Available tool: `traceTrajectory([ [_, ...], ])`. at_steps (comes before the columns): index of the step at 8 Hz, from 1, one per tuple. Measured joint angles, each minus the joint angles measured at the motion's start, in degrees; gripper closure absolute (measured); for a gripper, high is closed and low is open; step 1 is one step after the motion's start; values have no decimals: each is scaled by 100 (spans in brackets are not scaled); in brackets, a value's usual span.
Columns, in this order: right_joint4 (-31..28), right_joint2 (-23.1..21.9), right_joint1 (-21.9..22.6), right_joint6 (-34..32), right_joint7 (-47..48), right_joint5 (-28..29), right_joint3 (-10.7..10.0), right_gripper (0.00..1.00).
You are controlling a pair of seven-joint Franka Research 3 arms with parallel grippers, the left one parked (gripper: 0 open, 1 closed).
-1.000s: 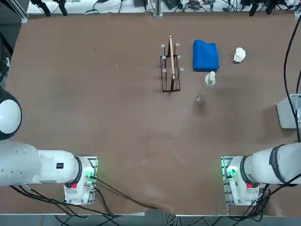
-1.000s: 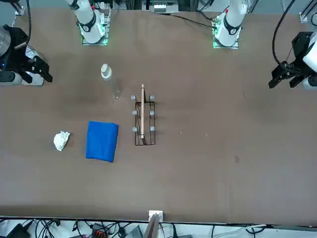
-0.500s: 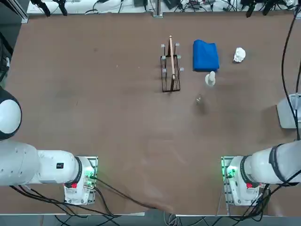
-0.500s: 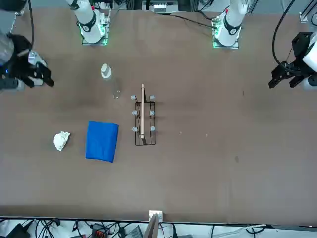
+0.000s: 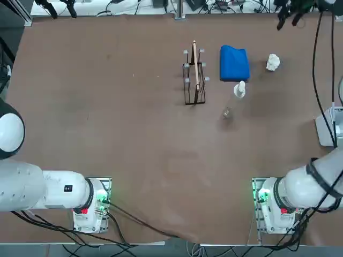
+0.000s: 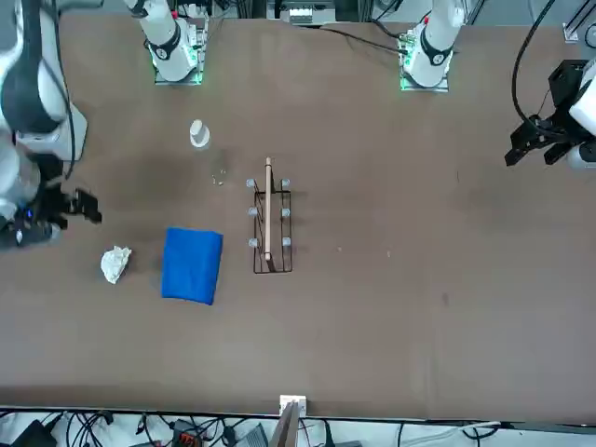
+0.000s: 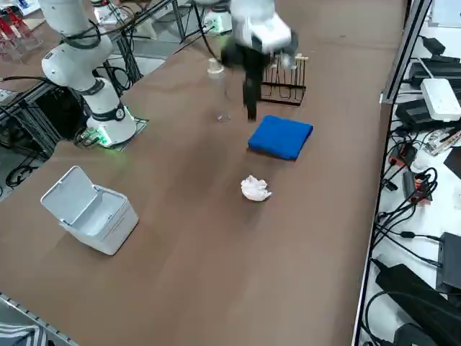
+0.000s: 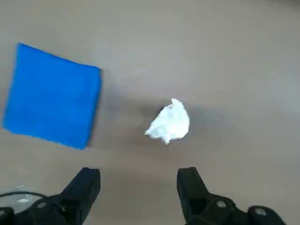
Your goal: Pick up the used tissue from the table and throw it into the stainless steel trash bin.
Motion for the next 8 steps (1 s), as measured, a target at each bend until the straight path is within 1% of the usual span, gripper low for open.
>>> traceTrajectory([
  [1,0,381,-101,340,-74,1,-1,0],
  [3,6,908,-117,743,-74,-1,3,0],
  [6,-37,1376,-233,1197,-110,-43,-3,0],
  [8,-117,1561,-326,1563,-125,-254,-9,0],
])
